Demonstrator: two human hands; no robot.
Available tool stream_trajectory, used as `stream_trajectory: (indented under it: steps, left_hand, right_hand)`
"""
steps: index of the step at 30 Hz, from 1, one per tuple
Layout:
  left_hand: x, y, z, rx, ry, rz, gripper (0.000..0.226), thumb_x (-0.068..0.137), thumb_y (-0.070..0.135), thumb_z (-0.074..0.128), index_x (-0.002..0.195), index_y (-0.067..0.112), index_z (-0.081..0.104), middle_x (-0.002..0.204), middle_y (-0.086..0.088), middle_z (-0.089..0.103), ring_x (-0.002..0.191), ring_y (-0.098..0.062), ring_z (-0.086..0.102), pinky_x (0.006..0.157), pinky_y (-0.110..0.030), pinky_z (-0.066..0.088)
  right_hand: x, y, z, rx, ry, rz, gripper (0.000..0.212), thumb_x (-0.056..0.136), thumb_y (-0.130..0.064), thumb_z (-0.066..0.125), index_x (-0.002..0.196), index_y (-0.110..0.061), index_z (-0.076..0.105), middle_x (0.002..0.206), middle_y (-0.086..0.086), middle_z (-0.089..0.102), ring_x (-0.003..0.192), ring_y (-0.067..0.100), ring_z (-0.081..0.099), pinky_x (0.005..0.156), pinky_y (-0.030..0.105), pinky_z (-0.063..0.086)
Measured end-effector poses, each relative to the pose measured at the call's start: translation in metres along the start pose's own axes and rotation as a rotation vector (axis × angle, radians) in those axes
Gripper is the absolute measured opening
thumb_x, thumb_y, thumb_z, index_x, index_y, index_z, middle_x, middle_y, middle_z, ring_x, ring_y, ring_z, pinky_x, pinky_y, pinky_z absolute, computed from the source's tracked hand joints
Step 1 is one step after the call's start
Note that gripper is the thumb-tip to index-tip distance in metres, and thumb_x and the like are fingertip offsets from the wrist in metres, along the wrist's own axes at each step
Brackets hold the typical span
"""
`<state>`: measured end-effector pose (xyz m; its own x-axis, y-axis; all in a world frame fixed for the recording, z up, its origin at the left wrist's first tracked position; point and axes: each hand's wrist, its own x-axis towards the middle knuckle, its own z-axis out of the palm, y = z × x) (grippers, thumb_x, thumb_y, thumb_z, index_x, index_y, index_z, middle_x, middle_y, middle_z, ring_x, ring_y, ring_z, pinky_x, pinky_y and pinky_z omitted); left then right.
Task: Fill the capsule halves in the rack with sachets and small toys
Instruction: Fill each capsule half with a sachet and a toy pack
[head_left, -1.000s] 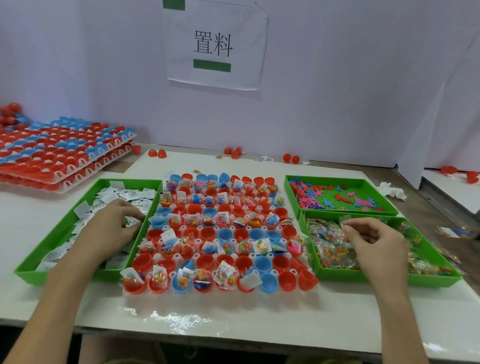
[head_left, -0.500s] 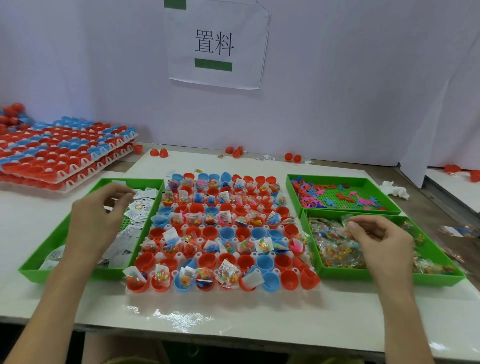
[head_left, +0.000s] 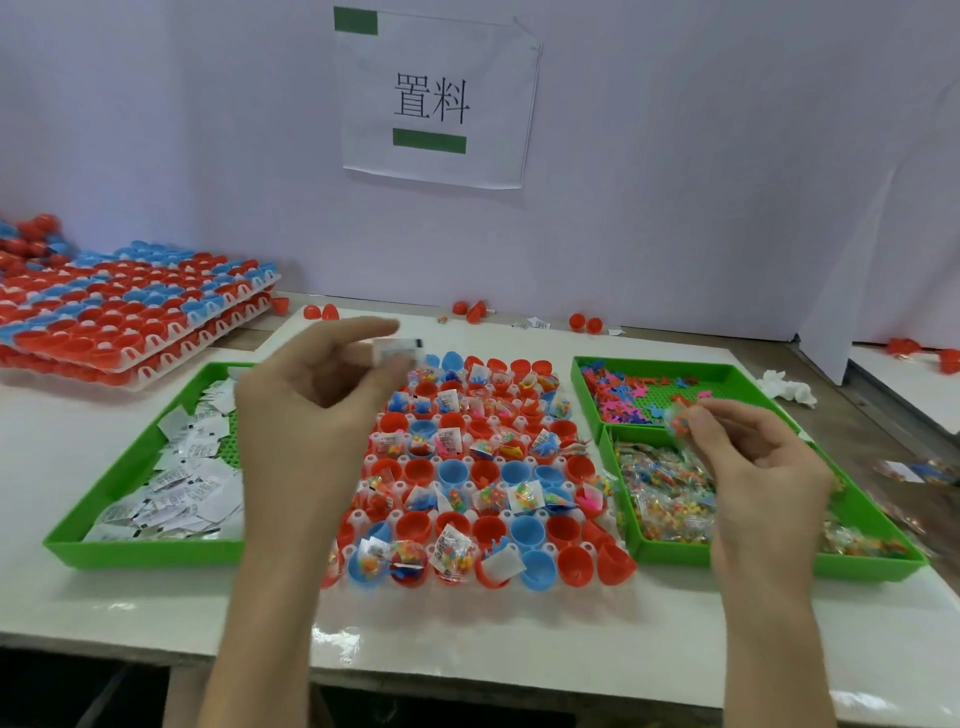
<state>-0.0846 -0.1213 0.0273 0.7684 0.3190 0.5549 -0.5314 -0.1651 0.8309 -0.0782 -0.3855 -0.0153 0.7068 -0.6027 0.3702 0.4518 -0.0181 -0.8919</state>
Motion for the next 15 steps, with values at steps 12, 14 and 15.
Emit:
stream_trajectory:
  steps: [12,14,15]
  left_hand:
    - [-0.053,0.022,0.054,-0.279,-0.219,-0.155,0.021,0.071,0.02,0.08,0.091,0.025,0.077,0.07,0.002,0.074,0.066,-0.009,0.071,0.062,-0.013,0.052]
    - [-0.053,0.021,0.052,-0.234,-0.222,-0.143,0.019,0.073,0.018,0.08,0.09,0.026,0.077,0.071,0.001,0.074,0.068,-0.01,0.071,0.062,-0.014,0.053]
    - [-0.053,0.02,0.051,-0.213,-0.218,-0.137,0.02,0.074,0.016,0.08,0.09,0.027,0.077,0.073,0.002,0.075,0.07,-0.01,0.072,0.064,-0.014,0.054]
  right_hand:
    - [-0.047,-0.047,0.046,0.057,-0.38,-0.036,0.028,0.083,0.002,0.074,0.086,-0.025,0.076,0.088,-0.001,0.078,0.085,0.014,0.074,0.073,0.019,0.056]
    - [-0.05,-0.05,0.045,0.064,-0.397,-0.031,0.028,0.083,0.003,0.073,0.085,-0.024,0.076,0.087,0.0,0.077,0.084,0.013,0.074,0.072,0.018,0.056]
    - [-0.05,-0.052,0.044,0.067,-0.417,-0.029,0.027,0.083,0.004,0.072,0.086,-0.022,0.076,0.086,0.0,0.077,0.083,0.013,0.074,0.071,0.017,0.056]
